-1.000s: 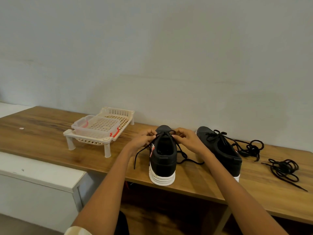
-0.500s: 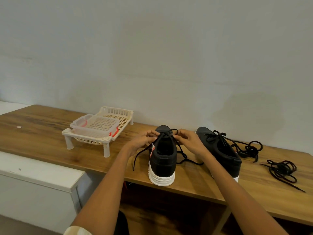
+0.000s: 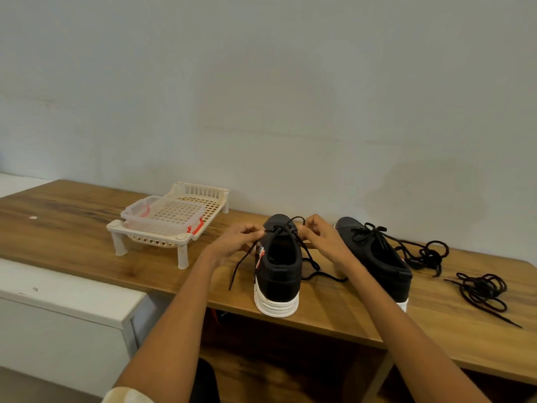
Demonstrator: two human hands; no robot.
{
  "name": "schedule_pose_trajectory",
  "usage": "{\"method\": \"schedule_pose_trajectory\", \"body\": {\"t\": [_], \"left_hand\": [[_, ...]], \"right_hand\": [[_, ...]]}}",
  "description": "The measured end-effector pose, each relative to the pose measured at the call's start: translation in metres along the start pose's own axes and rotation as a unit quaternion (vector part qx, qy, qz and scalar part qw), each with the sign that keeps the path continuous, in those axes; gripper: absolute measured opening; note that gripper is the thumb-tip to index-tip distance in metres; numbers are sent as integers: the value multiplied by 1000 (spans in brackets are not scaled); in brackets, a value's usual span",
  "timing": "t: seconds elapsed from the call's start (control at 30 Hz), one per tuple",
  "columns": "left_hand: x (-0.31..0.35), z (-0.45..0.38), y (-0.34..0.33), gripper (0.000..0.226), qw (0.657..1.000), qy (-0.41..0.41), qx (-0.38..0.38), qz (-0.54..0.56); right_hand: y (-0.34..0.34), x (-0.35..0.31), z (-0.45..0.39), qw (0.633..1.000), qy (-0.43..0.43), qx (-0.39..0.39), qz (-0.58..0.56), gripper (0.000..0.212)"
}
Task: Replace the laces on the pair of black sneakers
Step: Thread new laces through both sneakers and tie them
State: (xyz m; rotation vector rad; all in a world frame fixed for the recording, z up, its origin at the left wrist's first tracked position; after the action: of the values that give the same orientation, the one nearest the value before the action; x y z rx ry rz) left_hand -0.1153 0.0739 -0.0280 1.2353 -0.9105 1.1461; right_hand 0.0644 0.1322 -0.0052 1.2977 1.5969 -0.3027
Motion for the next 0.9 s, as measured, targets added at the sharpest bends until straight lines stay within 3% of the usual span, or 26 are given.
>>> {"method": "schedule_pose_trajectory", "body": {"t": [0.07, 0.17, 0.3, 0.37, 0.4, 0.47, 0.53, 0.57, 0.67, 0.9], "left_hand": [[-3, -1, 8, 13, 984, -9, -33, 175], [8, -1, 18, 15, 904, -62, -74, 416], [9, -4, 24, 20, 821, -80, -63, 561], [2, -10, 27, 23, 819, -69, -34, 569], [-1, -12, 28, 24, 838, -56, -13, 543], [-3, -13, 26, 23, 912, -30, 34, 408], [6, -8, 19, 17, 982, -22, 71, 176], [12, -6, 14, 13, 995, -27, 77, 60], [22, 0, 4, 16, 988, -49, 70, -130], [21, 3, 10, 10, 983, -53, 77, -157]], "right_hand": [[-1, 1, -1, 1000, 2, -11, 14, 19], [-3, 2, -3, 999, 6, -22, 28, 14], [-9, 3, -5, 999, 4, -28, 29, 11], [-11, 2, -6, 999, 6, -36, 38, 10], [-11, 1, -6, 998, 6, -39, 41, 9], [-13, -1, -6, 998, 6, -42, 40, 9], [-13, -5, -5, 998, 7, -41, 40, 12], [-13, -6, -4, 998, 4, -40, 38, 15], [-11, -9, -2, 997, 7, -59, 43, 17], [-5, -11, -3, 994, 13, -87, 65, 12]]}}
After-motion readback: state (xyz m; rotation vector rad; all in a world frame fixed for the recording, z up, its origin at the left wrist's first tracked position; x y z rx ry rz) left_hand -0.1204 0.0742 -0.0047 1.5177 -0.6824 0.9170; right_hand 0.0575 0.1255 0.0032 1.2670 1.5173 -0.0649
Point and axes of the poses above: each hand's wrist, its own z-axis away from the middle knuckle, its own y-axis out of the back of the hand, x = y × z, the point moved 8 cm from there along -z, towards the middle knuckle, and after that the axes turned 14 degrees about y, right-handed, at the moved point
